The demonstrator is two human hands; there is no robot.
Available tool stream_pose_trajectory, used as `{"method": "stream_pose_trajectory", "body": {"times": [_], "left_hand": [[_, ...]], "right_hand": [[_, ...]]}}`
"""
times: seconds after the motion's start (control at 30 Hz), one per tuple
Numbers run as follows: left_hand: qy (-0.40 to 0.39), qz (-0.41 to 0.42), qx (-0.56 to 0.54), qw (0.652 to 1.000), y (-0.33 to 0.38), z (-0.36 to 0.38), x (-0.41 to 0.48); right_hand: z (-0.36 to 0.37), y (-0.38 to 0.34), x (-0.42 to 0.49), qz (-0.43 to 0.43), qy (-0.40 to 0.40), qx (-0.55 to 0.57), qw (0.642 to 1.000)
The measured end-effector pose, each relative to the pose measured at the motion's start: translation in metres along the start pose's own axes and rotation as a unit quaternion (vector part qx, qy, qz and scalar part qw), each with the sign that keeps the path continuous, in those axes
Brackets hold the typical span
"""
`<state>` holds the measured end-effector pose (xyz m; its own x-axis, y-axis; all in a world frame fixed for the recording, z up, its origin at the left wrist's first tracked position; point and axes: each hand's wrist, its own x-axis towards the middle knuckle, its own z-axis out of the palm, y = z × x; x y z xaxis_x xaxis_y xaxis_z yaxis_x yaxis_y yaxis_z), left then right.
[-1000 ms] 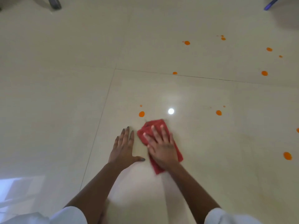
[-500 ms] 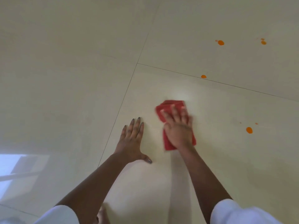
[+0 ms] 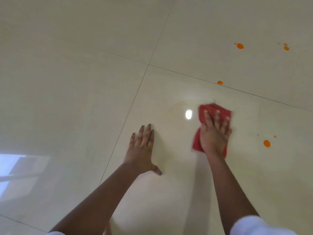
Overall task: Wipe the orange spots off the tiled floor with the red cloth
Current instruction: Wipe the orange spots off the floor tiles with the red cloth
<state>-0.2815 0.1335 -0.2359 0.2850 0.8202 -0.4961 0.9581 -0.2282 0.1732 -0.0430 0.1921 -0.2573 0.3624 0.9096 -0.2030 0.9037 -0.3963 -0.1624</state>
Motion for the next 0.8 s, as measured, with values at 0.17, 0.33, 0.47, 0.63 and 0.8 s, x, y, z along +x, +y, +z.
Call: {"method": "stream_pose_trajectory", "body": {"times": [0.17, 0.33, 0.47, 0.63, 0.8], "left_hand": [[0.000, -0.010, -0.026, 1.000, 0.010, 0.002, 0.000], [-0.005, -0.030, -0.008, 0.999, 0.003, -0.003, 0.004], [-0.005, -0.036, -0.007, 0.999, 0.013, -0.001, 0.004], [-0.008, 0.004, 0.027, 1.000, 0.017, -0.006, 0.006], [0.011, 0.118, 0.059, 0.991, 0.032, -0.012, 0.008]], "right_hand": [[0.026, -0.046, -0.099, -0.121, -0.007, -0.006, 0.993], [0.010, -0.072, 0.007, -0.240, -0.019, -0.072, 0.968], [0.003, 0.020, -0.006, 0.028, 0.032, 0.008, 0.999], [0.027, -0.022, -0.107, -0.141, -0.005, -0.014, 0.990], [0.005, 0.004, -0.021, -0.136, -0.008, -0.063, 0.989]]}}
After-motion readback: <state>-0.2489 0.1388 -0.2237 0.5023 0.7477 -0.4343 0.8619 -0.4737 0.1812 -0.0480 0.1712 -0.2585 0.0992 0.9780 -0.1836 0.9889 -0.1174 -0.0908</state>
